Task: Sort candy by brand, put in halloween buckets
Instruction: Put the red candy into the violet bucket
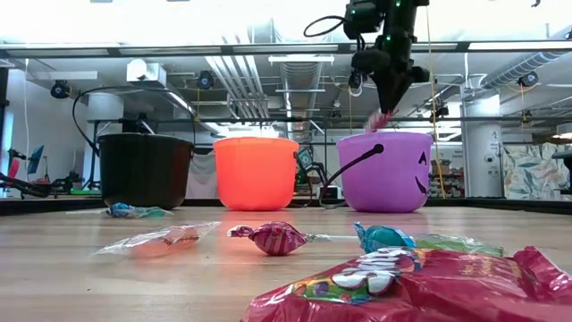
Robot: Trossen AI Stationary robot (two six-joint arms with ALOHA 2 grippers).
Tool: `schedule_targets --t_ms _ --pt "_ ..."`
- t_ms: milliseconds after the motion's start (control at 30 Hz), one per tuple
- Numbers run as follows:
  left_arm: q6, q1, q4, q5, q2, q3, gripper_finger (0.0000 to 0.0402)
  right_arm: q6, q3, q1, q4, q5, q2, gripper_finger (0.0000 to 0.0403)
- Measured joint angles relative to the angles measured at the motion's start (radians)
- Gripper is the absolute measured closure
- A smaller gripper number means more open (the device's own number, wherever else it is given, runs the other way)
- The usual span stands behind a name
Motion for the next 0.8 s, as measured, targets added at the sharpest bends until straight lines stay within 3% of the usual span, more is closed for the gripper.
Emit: schedule_targets --t_ms 233,400,500,667,800 --pt "-0.133 0.000 -0.010 0.015 0.000 -0.012 0.0322 -0.016 0.000 -0.005 -0.011 0.000 0.006 0.0261" --pt "-0.265 -0.001 -0.012 0.045 0.000 -0.095 0.0308 -0.028 0.000 0.016 -0.010 -0.010 -0.018 0.0221" --pt "-0.336 -0.003 0.018 0.064 0.000 -0.163 0.0283 -0.031 0.000 0.037 0.002 -0.011 -0.032 0.0207" --pt "-0.357 0.002 0.145 -0.062 0.000 -0.299 0.0240 -0.026 0.000 0.073 0.054 -0.011 -0.041 0.0202" --pt "-0.381 0.003 0.252 -0.060 0.000 -0.429 0.0225 -0.024 0.000 0.097 0.079 -0.012 -0.038 0.0202"
